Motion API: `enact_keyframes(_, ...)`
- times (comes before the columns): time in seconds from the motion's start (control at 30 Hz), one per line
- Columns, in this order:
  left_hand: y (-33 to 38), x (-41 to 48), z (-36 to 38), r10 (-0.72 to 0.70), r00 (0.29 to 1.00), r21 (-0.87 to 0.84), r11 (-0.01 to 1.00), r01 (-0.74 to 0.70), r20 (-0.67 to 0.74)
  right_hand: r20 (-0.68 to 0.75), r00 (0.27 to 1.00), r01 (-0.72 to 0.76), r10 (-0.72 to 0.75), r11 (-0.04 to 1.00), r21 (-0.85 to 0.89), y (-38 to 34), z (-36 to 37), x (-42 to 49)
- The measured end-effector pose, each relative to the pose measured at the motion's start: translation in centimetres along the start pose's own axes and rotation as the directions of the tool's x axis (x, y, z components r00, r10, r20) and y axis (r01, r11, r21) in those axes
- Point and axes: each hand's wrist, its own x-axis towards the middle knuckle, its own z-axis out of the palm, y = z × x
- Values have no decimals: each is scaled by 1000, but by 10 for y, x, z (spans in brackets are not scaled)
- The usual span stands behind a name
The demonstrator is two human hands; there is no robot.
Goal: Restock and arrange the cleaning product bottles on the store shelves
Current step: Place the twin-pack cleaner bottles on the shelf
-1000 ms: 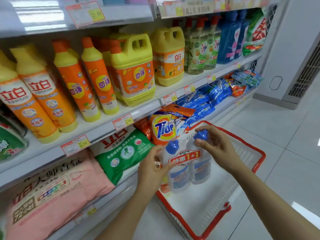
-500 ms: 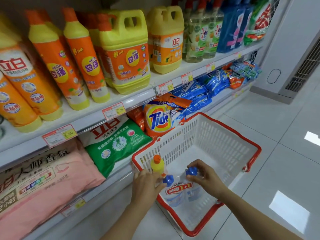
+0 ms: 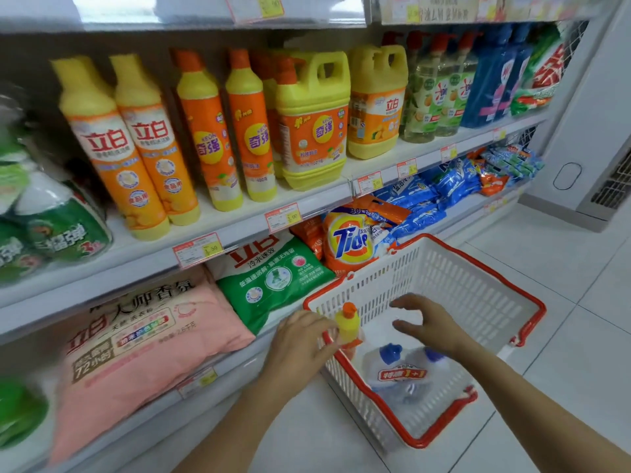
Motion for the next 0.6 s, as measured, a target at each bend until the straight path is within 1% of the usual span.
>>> enact_keyframes(0.07,-16,-20,-42,14,994,-3,1000,-14,-112,-45,989,142,-139,988,65,-61,3,1)
enact_keyframes(0.13,-40,-48,-89,1,971,34,999,7,-241,-37,957,290,-288,944,158,-126,16,-2)
enact_keyframes(0.17,-55,-63,-112,-1,949,74,997,26,-316,-37,936,351,-350,915,201,-158,25,-5)
enact_keyframes(0.23,-89,-95,-159,12,877,173,982,81,-480,-37,887,455,-461,854,255,-222,50,-11)
enact_keyframes(0.3,-124,-128,-201,-3,803,242,953,184,-595,-28,833,534,-552,790,301,-280,80,-17)
enact_keyframes(0.37,-155,-160,-234,-35,760,300,906,298,-648,-12,793,572,-609,738,359,-330,111,-19)
enact_keyframes(0.47,-197,-201,-260,-106,749,338,845,415,-654,-62,751,629,-657,685,367,-397,149,-16)
enact_keyframes(0.53,-220,-223,-267,-164,739,327,820,470,-653,-96,740,647,-666,666,371,-433,172,-12)
enact_keyframes(0.6,-242,-243,-271,-234,723,311,786,534,-650,-93,729,654,-678,651,384,-468,194,-10)
